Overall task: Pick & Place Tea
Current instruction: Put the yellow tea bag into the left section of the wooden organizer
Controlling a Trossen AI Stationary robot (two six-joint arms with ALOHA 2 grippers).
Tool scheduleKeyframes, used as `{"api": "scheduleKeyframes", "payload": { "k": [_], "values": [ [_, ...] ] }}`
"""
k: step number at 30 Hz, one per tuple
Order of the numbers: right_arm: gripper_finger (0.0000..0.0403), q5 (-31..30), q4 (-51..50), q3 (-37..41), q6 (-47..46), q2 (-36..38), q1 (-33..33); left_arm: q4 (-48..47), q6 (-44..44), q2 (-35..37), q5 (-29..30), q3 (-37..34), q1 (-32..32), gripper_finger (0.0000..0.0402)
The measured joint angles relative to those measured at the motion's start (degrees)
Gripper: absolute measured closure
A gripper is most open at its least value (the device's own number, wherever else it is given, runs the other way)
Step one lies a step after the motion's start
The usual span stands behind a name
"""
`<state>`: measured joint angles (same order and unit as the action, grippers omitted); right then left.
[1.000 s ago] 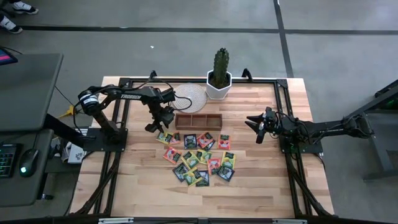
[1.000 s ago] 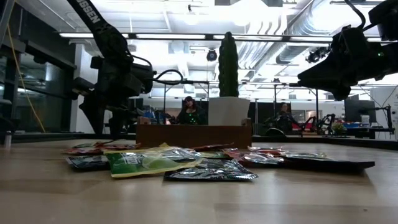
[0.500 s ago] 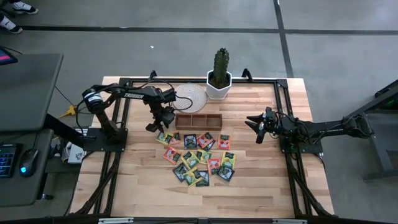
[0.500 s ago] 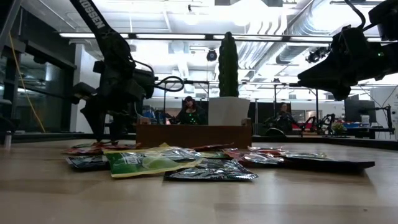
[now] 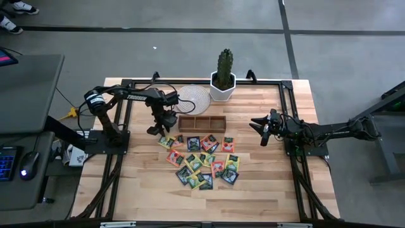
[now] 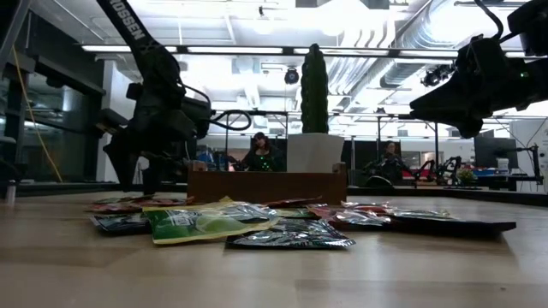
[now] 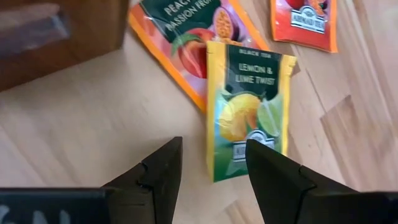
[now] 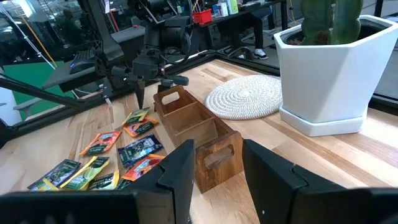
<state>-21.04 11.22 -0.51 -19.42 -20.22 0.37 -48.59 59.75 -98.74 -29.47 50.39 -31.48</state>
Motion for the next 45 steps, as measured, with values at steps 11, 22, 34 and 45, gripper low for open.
{"api": "scheduleKeyframes", "payload": {
  "k": [11,22,34,45],
  "values": [
    [0.0272,0.02,0.0,0.0,0.0,0.01,-0.01,-2.37,0.0,-0.06,-0.85,-0.1,0.07,0.0227],
    [0.0272,0.01,0.0,0.0,0.0,-0.01,0.0,-1.07,-1.73,-0.06,0.1,-0.1,0.07,0.0253],
    [0.0272,0.0,0.02,0.0,0.0,0.02,0.02,-0.74,-1.69,-0.1,0.67,-0.17,0.04,0.0396],
    [0.0272,0.0,0.01,0.0,0.0,0.01,0.01,-1.06,-1.86,0.87,0.74,-0.15,0.0,0.0401]
  ]
}}
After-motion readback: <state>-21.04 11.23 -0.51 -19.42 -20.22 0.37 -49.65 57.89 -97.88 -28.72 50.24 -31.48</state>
